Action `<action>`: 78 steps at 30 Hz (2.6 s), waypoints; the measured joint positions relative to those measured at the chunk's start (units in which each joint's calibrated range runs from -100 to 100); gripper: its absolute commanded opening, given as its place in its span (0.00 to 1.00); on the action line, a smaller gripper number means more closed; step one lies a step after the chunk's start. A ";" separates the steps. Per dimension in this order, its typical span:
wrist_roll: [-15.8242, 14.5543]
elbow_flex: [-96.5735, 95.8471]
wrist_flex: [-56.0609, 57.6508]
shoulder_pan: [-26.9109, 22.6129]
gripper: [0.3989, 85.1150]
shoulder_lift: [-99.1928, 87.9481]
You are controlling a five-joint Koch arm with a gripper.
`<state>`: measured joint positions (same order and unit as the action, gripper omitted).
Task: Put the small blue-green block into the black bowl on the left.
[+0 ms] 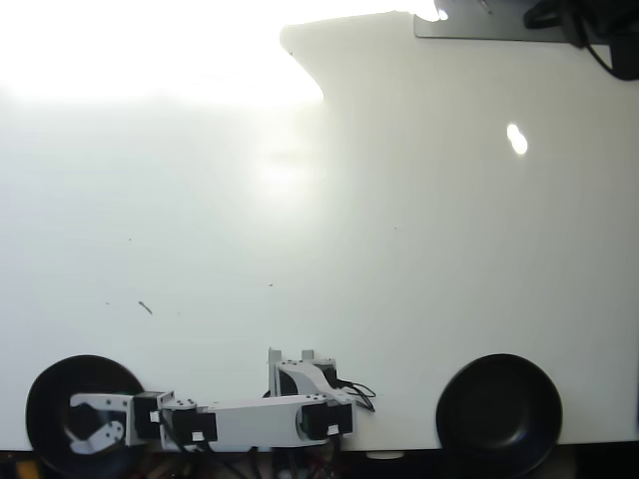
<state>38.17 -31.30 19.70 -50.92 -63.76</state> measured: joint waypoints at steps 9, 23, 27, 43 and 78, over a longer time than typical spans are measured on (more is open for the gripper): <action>-14.90 3.79 2.80 5.71 0.40 -2.78; -29.45 3.69 11.76 21.73 0.40 -11.36; -33.75 3.69 15.80 26.13 0.40 -13.89; -42.10 -9.88 19.25 41.17 0.46 -19.95; -39.02 -38.60 1.07 54.80 0.54 -15.28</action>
<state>-0.85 -69.90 20.77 3.88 -79.04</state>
